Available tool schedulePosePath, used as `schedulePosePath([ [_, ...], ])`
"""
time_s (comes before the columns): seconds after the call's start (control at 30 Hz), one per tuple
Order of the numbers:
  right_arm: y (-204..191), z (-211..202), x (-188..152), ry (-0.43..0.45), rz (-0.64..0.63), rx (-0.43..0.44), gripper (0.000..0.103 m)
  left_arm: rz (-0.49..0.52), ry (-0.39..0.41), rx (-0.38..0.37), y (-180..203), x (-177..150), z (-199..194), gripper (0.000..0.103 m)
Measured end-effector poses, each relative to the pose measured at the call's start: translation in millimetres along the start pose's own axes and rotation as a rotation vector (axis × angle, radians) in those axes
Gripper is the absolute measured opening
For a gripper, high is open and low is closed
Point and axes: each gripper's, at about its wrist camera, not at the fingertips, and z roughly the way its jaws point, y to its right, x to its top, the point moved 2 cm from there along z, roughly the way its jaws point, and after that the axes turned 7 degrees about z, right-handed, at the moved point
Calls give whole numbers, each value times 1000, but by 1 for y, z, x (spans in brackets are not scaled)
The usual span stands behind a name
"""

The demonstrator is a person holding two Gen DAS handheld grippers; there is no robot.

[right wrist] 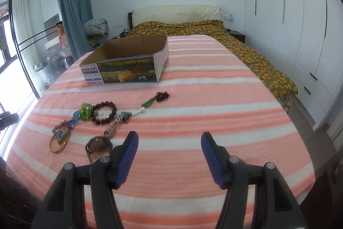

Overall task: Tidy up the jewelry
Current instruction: 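Withdraw both open tools from the box back over the jewelry, then lower the right tool onto the dark sunglasses and close on them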

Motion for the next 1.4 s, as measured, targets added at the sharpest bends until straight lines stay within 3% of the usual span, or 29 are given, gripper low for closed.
schedulePosePath([
  [0.23, -7, -12, -21, 11, -23, 31, 62, -64, -17, -11, 5, -31, -4, 95],
  [0.5, -27, -7, -37, -46, -69, 111, 62, -91, -44, 7, 6, -53, 2, 95],
  [1.13, -34, -2, -49, -96, -83, 148, 62, -99, -138, -28, 14, -60, 28, 95],
  [1.4, -45, 5, -50, -117, -105, 194, 62, -117, -135, -20, 7, -52, 32, 95],
])
